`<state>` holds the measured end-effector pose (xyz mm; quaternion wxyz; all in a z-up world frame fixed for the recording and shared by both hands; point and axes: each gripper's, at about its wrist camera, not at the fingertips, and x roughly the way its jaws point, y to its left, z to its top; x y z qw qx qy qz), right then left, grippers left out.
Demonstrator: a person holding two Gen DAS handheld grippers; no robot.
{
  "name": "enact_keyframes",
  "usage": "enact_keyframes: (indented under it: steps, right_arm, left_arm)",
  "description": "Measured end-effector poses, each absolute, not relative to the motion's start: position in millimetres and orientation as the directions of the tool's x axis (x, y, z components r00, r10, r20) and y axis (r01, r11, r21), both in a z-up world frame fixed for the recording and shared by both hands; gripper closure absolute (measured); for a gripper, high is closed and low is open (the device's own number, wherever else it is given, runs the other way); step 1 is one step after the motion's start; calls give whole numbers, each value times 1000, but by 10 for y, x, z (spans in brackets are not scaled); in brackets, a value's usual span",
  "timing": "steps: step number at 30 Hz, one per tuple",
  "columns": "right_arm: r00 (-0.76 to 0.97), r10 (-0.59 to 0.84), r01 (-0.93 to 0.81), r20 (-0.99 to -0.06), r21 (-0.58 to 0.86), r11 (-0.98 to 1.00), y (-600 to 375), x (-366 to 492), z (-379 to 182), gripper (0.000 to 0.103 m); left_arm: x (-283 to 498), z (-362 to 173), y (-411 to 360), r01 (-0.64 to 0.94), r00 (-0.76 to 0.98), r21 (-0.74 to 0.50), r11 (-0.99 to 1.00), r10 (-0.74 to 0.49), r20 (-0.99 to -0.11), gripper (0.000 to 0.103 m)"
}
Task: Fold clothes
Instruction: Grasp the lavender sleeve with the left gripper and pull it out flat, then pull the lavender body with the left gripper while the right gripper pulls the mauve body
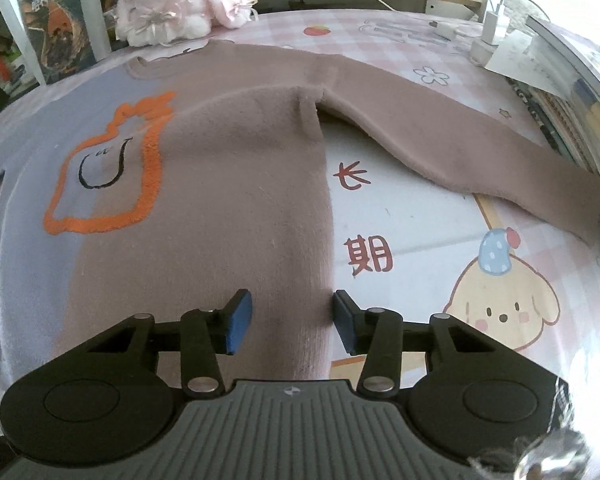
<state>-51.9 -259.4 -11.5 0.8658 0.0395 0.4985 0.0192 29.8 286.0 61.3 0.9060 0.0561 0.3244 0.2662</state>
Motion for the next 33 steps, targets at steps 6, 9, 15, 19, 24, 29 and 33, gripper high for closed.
enact_keyframes:
  steps: [6,9,15,19,24,29,33]
  right_arm:
    - [510,70,0,-857,81,997,-2588,-522,-119,61]
    - [512,69,-1,-856,80,997,-2591,-527,-115,65]
    - [523,74,23,-849,101,995,-2638,-580,-106,76]
    - [515,93,21,-852,121,992,-2669,-629,-93,86]
    - [484,108,-18,-868,114,993,-2608,-688,-65,89]
    - [491,105,-11,-865,114,993,-2601,-696,-73,89]
    - [522,70,-29,-850,64,998,-2578,-571,-90,90]
  left_arm:
    - [-66,433,2174,-147,745,-85,985,54,-664,53]
    - [-128,220,1883,-65,716,-257,964,-134,-685,48]
    - [-37,-36,1609,-80,662,-308,948,-180,-728,47]
    - [33,-101,1513,-53,636,-300,953,-199,-746,47]
    - [149,-192,1324,-24,606,-243,970,-180,-775,55]
    - [156,-204,1221,-24,609,-161,987,-114,-785,100]
    - [77,-201,1307,-59,616,-182,981,-108,-781,101]
